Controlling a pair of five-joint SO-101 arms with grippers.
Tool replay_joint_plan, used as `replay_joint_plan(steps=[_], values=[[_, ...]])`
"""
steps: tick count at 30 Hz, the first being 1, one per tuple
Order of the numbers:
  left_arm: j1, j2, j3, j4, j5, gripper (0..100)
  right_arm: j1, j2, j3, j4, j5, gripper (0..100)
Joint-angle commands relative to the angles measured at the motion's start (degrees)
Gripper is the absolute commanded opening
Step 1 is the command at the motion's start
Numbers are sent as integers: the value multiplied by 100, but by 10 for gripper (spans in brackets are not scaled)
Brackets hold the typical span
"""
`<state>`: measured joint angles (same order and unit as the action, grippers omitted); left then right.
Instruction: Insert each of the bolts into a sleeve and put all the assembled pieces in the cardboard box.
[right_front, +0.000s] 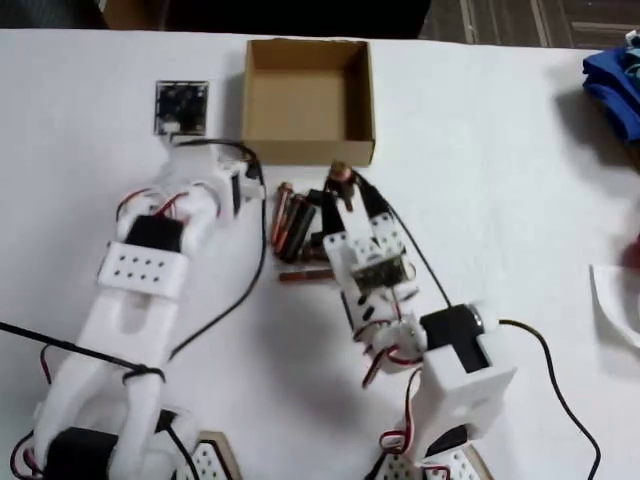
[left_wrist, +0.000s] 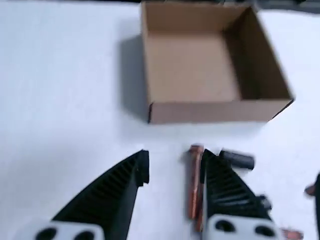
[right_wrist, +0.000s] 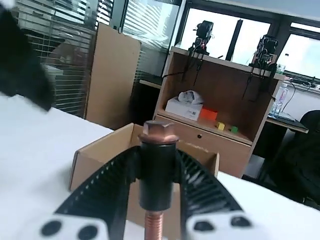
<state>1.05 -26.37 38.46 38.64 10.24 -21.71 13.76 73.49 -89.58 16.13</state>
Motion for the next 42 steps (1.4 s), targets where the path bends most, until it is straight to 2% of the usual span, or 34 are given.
replay_joint_plan(steps=[1, 5, 12, 18, 21, 24, 29, 33, 37, 42], values=[[-158, -255, -251, 554, 62, 179, 57, -822, -580, 1051, 88, 19], [-167, -255, -251, 809, 62, 179, 48, -1798, -1037, 2642, -9, 19], [-167, -246, -242, 791, 26, 179, 101, -2941, -2462, 6237, -967, 19], [-167, -246, 629, -35, 26, 179, 462, -2457, -4343, 8831, -2075, 19], [-167, -281, 1165, -712, 26, 179, 602, -2114, -5090, 9534, -2444, 20], [-167, -281, 1455, -1240, 26, 179, 655, -1991, -5336, 9815, -2532, 20], [-167, -281, 1525, -1679, 26, 179, 567, -1701, -5442, 9745, -2576, 20], [-167, -246, 1543, -1890, 26, 184, 593, -910, -6242, 9930, -2549, 20], [-193, -246, 1754, -1934, -18, 183, 620, 57, -7842, 11002, -2549, 20], [-343, -237, 1868, -1934, -598, 182, 593, 1226, -10207, 12760, -2549, 20]])
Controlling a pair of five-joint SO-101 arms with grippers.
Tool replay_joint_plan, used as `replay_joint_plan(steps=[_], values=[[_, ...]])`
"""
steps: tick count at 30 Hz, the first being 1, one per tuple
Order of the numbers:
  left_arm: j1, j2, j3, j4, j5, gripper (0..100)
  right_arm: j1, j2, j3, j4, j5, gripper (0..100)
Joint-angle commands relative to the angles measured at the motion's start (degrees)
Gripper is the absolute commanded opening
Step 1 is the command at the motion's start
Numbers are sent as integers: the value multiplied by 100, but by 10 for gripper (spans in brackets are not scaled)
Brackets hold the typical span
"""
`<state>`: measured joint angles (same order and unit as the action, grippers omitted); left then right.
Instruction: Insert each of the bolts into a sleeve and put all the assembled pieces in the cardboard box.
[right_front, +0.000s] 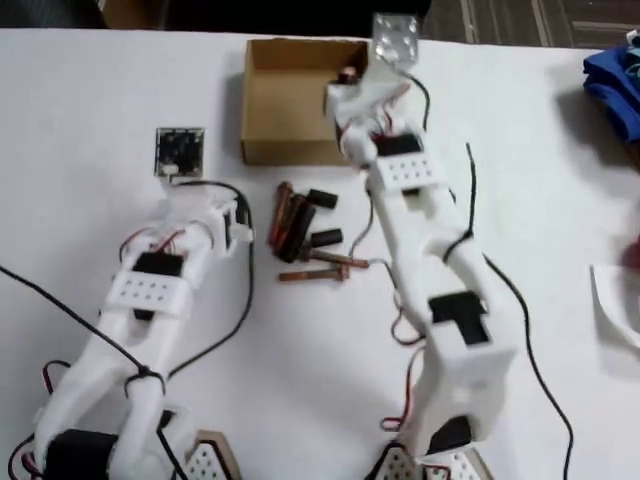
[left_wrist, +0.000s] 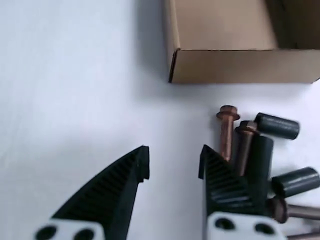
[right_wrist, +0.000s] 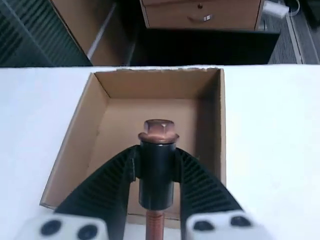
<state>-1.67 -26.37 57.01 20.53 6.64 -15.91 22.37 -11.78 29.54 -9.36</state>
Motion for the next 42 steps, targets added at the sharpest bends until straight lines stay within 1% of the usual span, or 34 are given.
replay_joint_plan(steps=[1, 5, 9, 13, 16, 21, 26, 32, 42], values=[[-70, -237, 66, -132, -246, 182, 31, 602, -2092, 1121, 0, 20], [-79, -237, 233, -123, -264, 181, 119, 1516, -3710, 2018, 0, 20], [-79, -237, 356, -123, -273, 182, 163, 2387, -5011, 2598, 0, 20], [-79, -237, 391, -123, -273, 182, 163, 3099, -5916, 2985, 0, 20], [-79, -237, 400, -123, -273, 181, 163, 3477, -6330, 3020, 0, 20], [-79, -237, 400, -123, -273, 181, 163, 3846, -6716, 2932, 0, 20], [-79, -237, 400, -123, -273, 181, 268, 4040, -6752, 2651, 18, 20], [-79, -237, 409, -123, -273, 181, 233, 4321, -6778, 2598, 475, 20], [-79, -237, 409, -123, -273, 181, 233, 4637, -6778, 1974, 484, 20]])
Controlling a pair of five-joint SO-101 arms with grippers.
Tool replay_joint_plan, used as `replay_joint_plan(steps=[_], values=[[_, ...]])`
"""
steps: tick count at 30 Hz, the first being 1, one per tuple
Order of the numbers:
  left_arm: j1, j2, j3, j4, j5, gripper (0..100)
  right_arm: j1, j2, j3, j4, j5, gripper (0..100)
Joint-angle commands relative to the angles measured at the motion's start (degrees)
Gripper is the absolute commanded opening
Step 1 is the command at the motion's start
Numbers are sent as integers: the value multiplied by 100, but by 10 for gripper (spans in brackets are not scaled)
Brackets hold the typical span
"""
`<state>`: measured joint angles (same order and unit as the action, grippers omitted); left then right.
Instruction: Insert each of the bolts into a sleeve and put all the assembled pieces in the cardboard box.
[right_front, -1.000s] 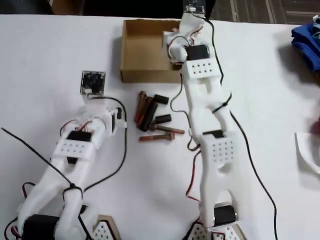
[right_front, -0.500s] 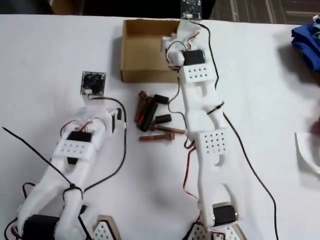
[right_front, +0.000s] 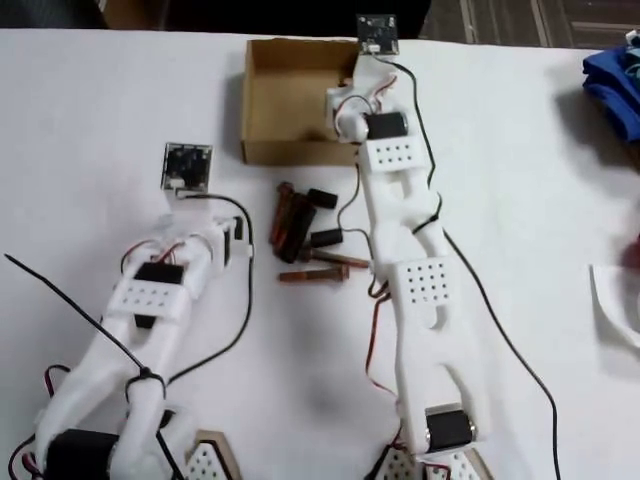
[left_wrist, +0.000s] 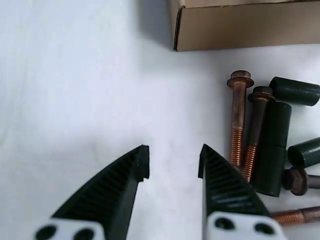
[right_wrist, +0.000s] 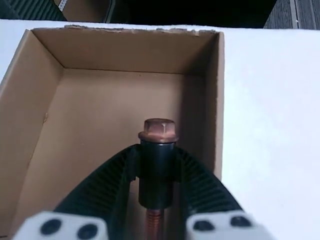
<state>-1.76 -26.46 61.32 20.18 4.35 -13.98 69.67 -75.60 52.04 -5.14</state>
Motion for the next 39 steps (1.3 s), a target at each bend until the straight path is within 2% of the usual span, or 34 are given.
replay_joint_plan(steps=[1, 39], values=[[-70, -229, -22, -88, -44, 181, 40, -57, -396, -286, 62, 20], [-70, -229, -22, -44, -44, 181, -13, 479, -211, -567, 62, 24]])
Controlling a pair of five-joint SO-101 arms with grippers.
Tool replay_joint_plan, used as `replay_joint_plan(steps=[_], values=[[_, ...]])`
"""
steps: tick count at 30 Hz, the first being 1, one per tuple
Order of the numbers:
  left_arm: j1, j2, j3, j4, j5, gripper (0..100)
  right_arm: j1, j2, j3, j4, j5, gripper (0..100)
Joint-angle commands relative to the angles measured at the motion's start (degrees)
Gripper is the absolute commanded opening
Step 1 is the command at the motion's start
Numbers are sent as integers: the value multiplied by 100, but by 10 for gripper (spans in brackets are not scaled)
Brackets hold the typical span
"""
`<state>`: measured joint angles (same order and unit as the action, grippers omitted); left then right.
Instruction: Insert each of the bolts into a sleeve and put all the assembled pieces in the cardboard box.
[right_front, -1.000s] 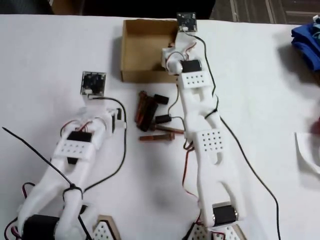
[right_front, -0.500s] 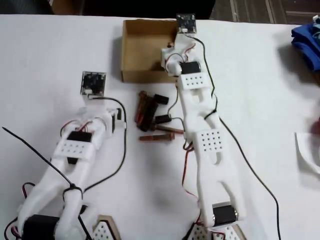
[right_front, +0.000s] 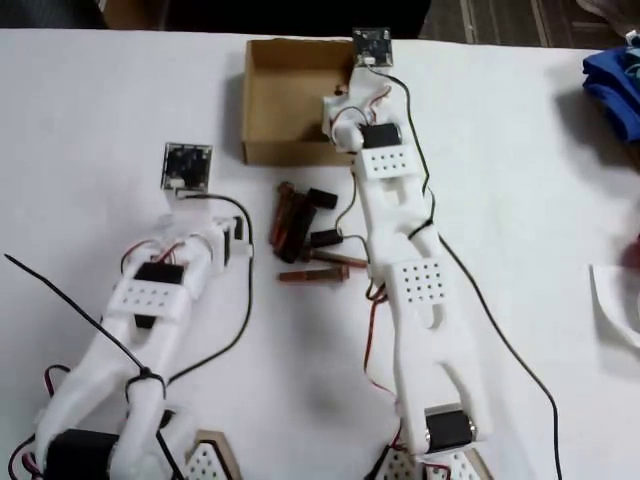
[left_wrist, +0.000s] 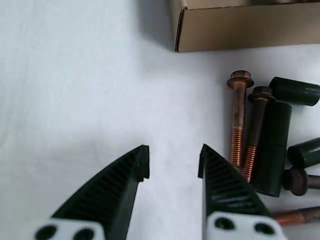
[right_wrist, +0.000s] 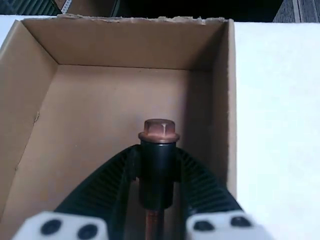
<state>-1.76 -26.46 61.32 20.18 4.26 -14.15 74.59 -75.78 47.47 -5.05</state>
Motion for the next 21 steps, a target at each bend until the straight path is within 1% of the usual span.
replay_joint_plan(steps=[1, 21], values=[[-70, -229, -22, -44, -35, 181, 4, 22, -229, -110, 53, 24], [-70, -229, -22, -44, -35, 181, -4, 57, -255, -154, 53, 25]])
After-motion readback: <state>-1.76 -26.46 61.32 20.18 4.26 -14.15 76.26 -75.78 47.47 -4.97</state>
